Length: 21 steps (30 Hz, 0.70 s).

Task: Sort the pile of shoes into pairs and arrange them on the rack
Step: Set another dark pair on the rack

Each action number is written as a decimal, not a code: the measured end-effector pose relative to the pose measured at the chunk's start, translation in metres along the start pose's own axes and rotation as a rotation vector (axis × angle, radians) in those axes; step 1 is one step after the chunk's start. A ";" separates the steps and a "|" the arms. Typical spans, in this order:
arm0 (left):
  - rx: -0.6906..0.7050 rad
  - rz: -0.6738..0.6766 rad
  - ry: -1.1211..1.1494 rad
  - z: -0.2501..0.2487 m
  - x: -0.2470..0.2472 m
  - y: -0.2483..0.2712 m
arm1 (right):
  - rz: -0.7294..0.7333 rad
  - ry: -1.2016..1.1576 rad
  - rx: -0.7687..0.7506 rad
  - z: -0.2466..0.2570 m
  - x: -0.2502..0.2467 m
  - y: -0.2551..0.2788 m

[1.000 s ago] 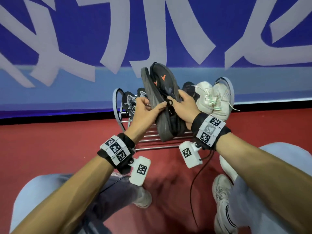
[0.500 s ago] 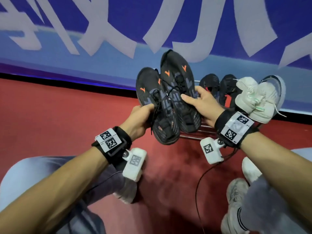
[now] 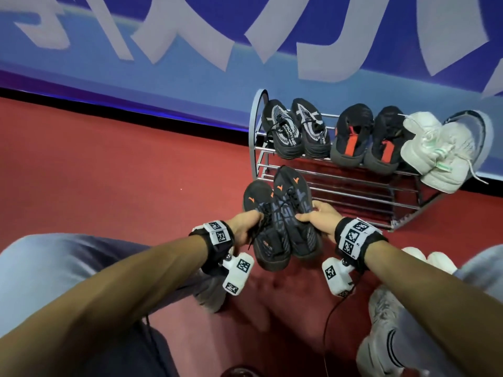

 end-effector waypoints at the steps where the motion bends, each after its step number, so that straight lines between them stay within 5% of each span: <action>1: 0.009 0.006 -0.047 -0.003 0.002 -0.003 | -0.030 -0.007 0.006 -0.004 -0.005 -0.005; 8: 0.112 -0.057 -0.166 -0.055 0.009 -0.020 | -0.225 0.039 0.003 -0.005 -0.037 -0.042; 12: 0.223 -0.184 -0.044 -0.092 -0.004 -0.038 | -0.284 -0.018 0.004 -0.036 -0.059 -0.132; 21: 0.295 -0.264 0.090 -0.119 -0.007 -0.114 | -0.531 -0.157 -0.140 0.007 -0.062 -0.124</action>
Point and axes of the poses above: each hand's wrist, its own y-axis away from the middle knuckle, its own x-axis out of the palm, z = x × y, the point moved 9 cm from there along -y, towards the middle knuckle, and after that the axes turned 10 degrees about -y, right-handed, at the moved point
